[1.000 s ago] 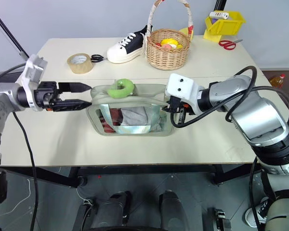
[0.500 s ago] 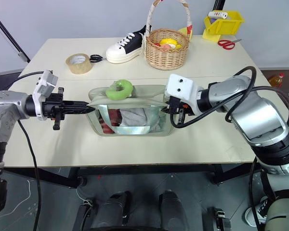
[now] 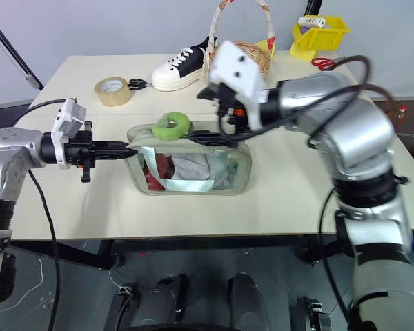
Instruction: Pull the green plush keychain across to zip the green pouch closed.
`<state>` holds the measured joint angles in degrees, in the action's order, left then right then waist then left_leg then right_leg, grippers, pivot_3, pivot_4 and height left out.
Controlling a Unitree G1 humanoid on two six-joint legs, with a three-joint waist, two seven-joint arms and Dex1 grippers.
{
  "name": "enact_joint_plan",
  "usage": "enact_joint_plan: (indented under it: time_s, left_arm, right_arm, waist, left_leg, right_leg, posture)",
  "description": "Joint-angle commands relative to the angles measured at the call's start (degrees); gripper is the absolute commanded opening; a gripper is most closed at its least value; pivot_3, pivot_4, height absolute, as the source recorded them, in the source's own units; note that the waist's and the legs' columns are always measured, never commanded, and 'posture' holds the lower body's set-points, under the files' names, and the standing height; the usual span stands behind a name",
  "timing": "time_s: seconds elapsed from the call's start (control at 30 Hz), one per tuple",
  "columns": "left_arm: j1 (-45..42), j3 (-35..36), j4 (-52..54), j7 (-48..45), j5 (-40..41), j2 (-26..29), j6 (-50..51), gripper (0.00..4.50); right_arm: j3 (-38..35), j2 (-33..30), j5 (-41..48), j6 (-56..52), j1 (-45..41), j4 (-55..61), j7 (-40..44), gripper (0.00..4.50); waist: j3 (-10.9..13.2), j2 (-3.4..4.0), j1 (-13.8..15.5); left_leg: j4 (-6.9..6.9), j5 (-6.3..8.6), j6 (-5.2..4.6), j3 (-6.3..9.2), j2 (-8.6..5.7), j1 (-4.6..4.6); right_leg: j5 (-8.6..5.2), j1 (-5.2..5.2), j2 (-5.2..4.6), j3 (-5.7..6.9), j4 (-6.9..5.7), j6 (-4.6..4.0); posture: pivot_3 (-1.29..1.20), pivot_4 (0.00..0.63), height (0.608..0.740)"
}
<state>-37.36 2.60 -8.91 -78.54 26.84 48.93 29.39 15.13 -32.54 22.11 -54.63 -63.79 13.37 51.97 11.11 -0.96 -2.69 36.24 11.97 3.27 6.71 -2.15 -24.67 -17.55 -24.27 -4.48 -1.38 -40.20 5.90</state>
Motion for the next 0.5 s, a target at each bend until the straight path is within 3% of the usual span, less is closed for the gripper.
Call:
enact_joint_plan:
  time_s: [0.03, 0.1, 0.33, 0.5]
  left_arm:
    - [0.41, 0.68, 0.79, 0.3, 0.26, 0.13, -0.42, 0.0]
    - [0.65, 0.95, 1.09, 0.67, 0.38, 0.14, -0.19, 0.0]
    - [2.01, 1.66, 2.22, 1.13, 0.98, 0.73, 0.17, 0.0]
    - [1.99, 1.47, 1.82, 1.47, 0.83, 0.69, -0.14, 0.0]
  right_arm:
    - [4.99, 3.06, -3.75, 1.81, -3.12, -3.14, -1.37, 4.21]
    - [7.89, 3.34, -6.19, 2.67, -3.45, -4.7, -1.45, 3.59]
    - [5.24, 2.86, -4.72, -0.22, -3.97, -4.43, -0.44, 0.05]
    - [-0.45, 0.17, -0.44, -3.67, -3.2, -2.32, 0.72, 0.02]
  waist:
    - [0.0, 0.0, 0.17]
    - [-0.02, -0.03, 0.33]
    - [-0.01, -0.02, 0.07]
    - [-0.01, -0.02, 0.16]
  left_leg:
    - [0.0, 0.0, 0.0, 0.01, 0.0, 0.0]
    - [0.01, 0.0, 0.0, 0.05, -0.02, -0.04]
    - [0.01, 0.0, 0.0, 0.04, -0.04, -0.03]
    - [0.01, 0.0, 0.0, 0.04, -0.03, -0.03]
  right_leg:
    - [0.0, 0.0, 0.0, 0.01, 0.0, 0.0]
    - [0.0, 0.0, -0.03, 0.04, 0.01, 0.01]
    - [0.0, 0.0, 0.0, 0.03, 0.0, 0.01]
    - [0.0, -0.01, 0.01, 0.03, 0.01, 0.01]
  posture:
    - [0.0, 0.15, 0.695]
    - [0.0, 0.15, 0.695]
    - [0.0, 0.15, 0.695]
    - [0.0, 0.15, 0.695]
